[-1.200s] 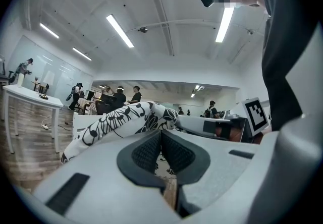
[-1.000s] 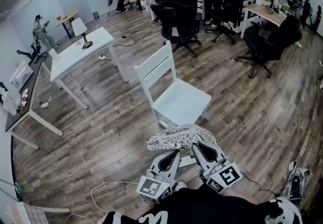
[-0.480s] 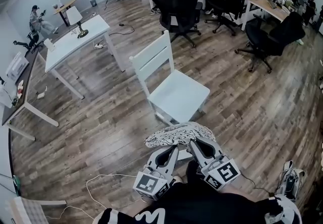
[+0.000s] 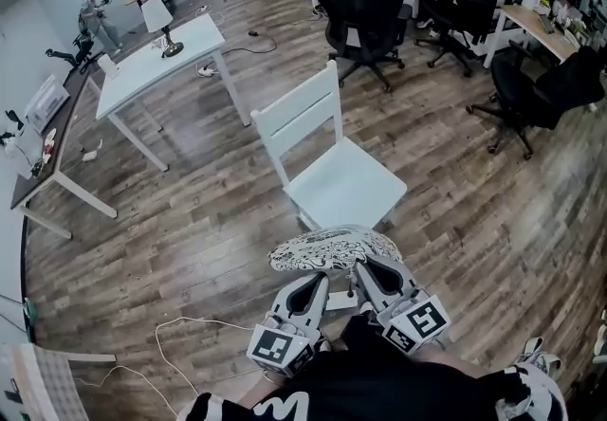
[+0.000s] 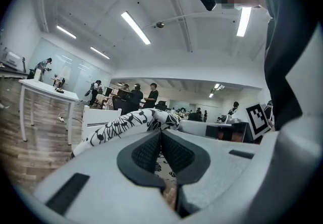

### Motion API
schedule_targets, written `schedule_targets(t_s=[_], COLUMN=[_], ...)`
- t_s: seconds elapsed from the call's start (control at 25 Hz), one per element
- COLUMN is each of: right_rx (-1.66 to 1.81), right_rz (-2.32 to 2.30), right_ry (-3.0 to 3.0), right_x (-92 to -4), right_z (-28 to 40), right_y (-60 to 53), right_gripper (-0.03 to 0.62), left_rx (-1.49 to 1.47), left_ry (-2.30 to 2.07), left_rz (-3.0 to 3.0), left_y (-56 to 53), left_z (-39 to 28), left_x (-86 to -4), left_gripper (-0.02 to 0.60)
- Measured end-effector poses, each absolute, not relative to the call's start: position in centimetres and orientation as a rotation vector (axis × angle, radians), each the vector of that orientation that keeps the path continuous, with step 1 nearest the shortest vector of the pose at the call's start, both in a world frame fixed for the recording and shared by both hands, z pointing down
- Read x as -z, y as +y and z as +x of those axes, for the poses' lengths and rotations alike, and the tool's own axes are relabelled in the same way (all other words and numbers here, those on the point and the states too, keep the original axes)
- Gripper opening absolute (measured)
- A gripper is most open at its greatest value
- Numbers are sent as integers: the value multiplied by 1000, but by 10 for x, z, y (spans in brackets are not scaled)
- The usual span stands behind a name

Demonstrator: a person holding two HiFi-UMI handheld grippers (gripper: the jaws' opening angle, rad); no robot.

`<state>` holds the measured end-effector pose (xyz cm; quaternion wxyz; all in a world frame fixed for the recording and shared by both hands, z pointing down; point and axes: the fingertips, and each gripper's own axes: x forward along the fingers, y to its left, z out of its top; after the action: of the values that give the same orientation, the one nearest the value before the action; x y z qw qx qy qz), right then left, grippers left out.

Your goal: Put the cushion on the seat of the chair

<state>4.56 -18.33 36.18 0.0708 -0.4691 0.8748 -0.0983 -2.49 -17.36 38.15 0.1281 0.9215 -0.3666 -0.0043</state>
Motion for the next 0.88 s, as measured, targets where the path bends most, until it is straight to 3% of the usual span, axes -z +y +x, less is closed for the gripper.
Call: schedule_targets(t_s=[0.88], right_rx=[424], right_rz=[-1218], right_ry=[2968], right_x=[-471], right_z=[75], right_y=[-296], right_gripper=[40], left_rx=[21], left_ry=[-1467], left_rz=[2358], left_y=[-240], left_z=[-25], left_x=[-427], left_gripper=[6])
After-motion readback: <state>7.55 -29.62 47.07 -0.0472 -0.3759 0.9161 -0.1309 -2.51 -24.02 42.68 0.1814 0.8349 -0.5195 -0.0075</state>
